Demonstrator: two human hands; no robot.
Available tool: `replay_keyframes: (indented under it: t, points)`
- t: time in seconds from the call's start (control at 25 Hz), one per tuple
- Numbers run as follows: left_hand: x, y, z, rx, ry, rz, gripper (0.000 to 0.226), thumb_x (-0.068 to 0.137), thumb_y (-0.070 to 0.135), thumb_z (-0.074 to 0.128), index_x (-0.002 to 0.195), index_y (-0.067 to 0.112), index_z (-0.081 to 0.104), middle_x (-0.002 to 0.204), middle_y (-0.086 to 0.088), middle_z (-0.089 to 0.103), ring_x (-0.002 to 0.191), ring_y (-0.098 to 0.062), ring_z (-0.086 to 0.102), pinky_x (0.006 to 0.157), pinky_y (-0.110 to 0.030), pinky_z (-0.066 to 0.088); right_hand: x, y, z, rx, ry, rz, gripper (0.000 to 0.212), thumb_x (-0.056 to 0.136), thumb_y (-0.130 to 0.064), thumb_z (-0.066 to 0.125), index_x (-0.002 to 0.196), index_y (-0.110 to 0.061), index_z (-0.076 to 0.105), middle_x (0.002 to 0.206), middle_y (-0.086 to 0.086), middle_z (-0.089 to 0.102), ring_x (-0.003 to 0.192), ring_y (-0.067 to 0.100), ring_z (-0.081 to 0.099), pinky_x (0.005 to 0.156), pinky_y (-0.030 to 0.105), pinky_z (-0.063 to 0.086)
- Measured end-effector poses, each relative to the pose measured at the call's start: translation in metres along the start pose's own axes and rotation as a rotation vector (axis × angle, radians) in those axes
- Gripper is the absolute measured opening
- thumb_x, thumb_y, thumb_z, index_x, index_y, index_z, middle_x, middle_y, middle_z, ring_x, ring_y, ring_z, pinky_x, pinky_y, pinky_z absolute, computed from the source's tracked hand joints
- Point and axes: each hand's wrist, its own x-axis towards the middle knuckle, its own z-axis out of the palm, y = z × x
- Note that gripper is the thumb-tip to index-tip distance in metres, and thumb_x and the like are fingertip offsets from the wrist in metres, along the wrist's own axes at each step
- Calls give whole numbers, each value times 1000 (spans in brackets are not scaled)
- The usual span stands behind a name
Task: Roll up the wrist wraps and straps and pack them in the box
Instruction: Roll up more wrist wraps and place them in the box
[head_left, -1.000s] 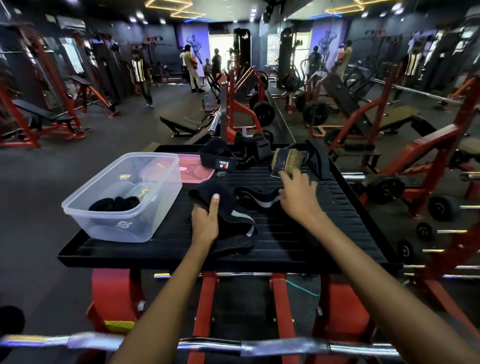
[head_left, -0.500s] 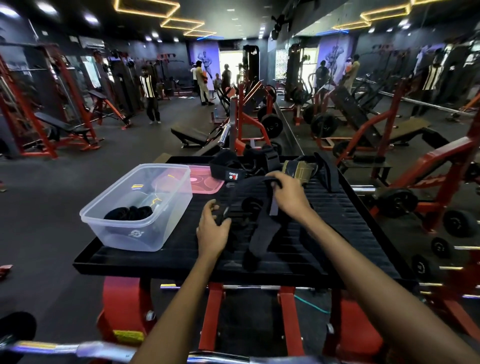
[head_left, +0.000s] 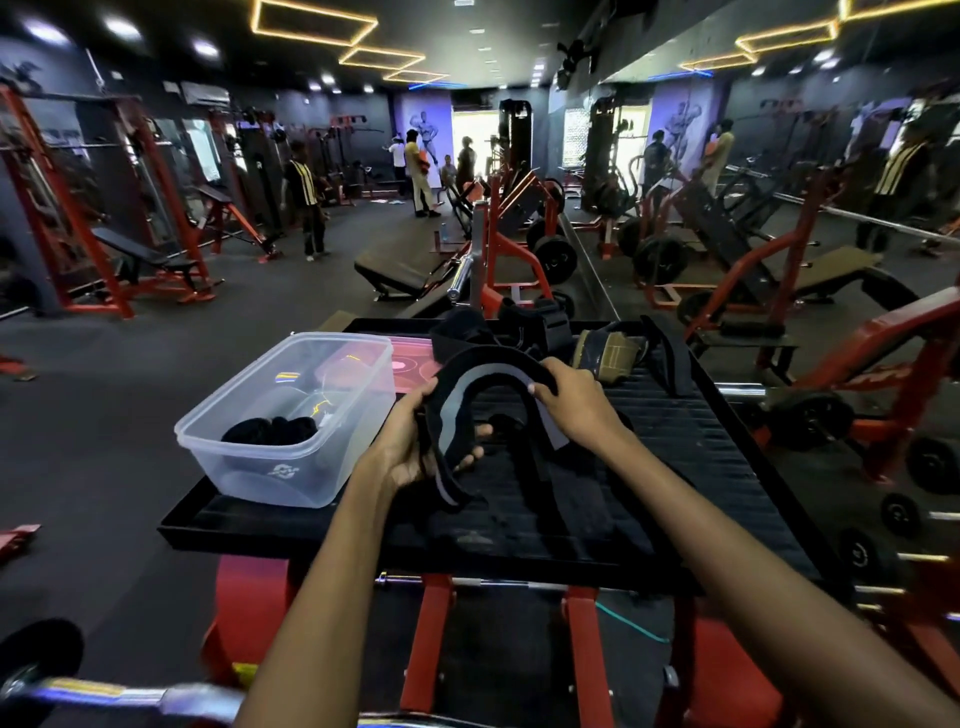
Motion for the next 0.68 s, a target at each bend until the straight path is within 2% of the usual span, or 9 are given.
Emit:
replay_keyframes:
  t: [0.08,0.2,0.28,0.36,0.44,0.48,0.56,0.64,0.68]
  points:
    - [-1,1,-1,-109,41,33,50,87,50,47,81,12,78,91,-16,72,79,-32,66,65,-34,51,4,-2,1,15,-119,16,28,94,-26,55,115,-8,57,113,16,64,103,32,59,78,38,48]
    - [-2,-3,-2,-179,108,-15,58,87,53,41,75,8,75,76,-16,68,57,-25,62,54,-25,47,1,-7,2,-1,-262,35,32,92,-24,59,119,-8,57,120,13,61,111,29,57,79,29,40]
    - [-4,-6,-2,-256,155,-5,58,90,49,38,73,6,72,77,-15,67,54,-24,62,50,-24,49,-3,-13,6,-168,-251,2,45,90,-22,61,130,-9,47,129,16,53,115,33,54,86,34,43]
    - [-2,-8,-2,-295,203,-7,72,95,54,27,75,2,72,73,-16,69,60,-26,65,55,-30,53,-9,-23,13,-381,-152,-173,67,85,-12,63,143,-18,30,139,15,38,122,36,47,92,44,43]
    - [2,-8,0,-297,208,-55,88,90,68,14,105,-4,62,86,-21,68,81,-30,65,69,-38,51,-13,-32,20,-394,-135,-511,91,75,6,61,147,-31,21,151,7,21,136,29,32,97,45,36]
    - [4,-7,1,-287,203,-81,93,87,73,10,116,-3,56,99,-22,66,93,-32,64,71,-40,50,-14,-36,21,-376,-178,-651,94,71,10,59,146,-35,25,155,1,16,141,23,23,98,43,32]
    - [6,-5,-1,-269,189,-98,98,84,76,5,125,-1,50,108,-22,65,96,-33,67,67,-45,54,-13,-41,22,-300,-256,-786,73,75,5,60,136,-33,45,156,-5,20,143,13,20,99,39,26]
    - [6,-5,-8,-223,206,-79,96,83,75,1,125,5,51,100,-17,66,79,-29,70,50,-36,58,-6,-41,23,-160,-237,-788,42,80,-3,63,117,-22,61,147,-3,41,137,10,34,97,36,30]
    - [5,-7,-11,-168,215,-60,97,82,76,1,127,5,50,107,-17,63,85,-28,67,52,-34,58,-2,-41,23,-62,-188,-751,29,80,-4,64,106,-17,64,135,0,54,129,11,45,94,33,36]
